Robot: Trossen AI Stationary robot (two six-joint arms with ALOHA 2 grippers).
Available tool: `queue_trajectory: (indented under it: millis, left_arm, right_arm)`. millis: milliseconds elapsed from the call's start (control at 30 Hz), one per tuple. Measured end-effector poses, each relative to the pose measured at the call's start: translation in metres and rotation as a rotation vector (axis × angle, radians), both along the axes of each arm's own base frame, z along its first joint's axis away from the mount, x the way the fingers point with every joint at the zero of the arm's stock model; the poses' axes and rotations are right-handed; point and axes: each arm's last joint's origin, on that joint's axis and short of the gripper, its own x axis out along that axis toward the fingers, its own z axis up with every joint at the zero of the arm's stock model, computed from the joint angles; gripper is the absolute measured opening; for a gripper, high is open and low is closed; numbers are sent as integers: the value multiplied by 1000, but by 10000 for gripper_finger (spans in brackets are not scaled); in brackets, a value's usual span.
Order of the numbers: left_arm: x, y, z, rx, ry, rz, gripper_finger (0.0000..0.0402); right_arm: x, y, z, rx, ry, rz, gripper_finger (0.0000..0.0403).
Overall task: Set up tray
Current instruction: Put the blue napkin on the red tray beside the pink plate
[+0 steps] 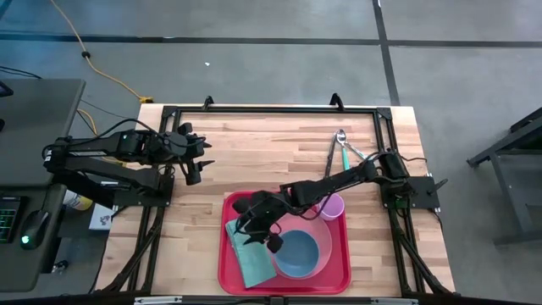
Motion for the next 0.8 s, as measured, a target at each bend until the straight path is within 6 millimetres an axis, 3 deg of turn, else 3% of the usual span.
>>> queue_trajectory:
  millis: [200, 400, 567, 800]
  left_arm:
    - [-3, 0, -3, -13, 40, 12, 264]
    - [-4, 0, -6, -27, 54, 26, 264]
    - [-3, 0, -18, -39, 88, 37, 264]
    - [-2, -1, -34, -102, 117, 61, 264]
  right_arm:
    - [-6, -9, 48, -249, 46, -232, 164]
    - [-30, -31, 88, -516, 209, -494, 112]
    - [-62, -49, 119, -534, 353, -636, 17]
    - [-116, -61, 147, -447, 489, -861, 3]
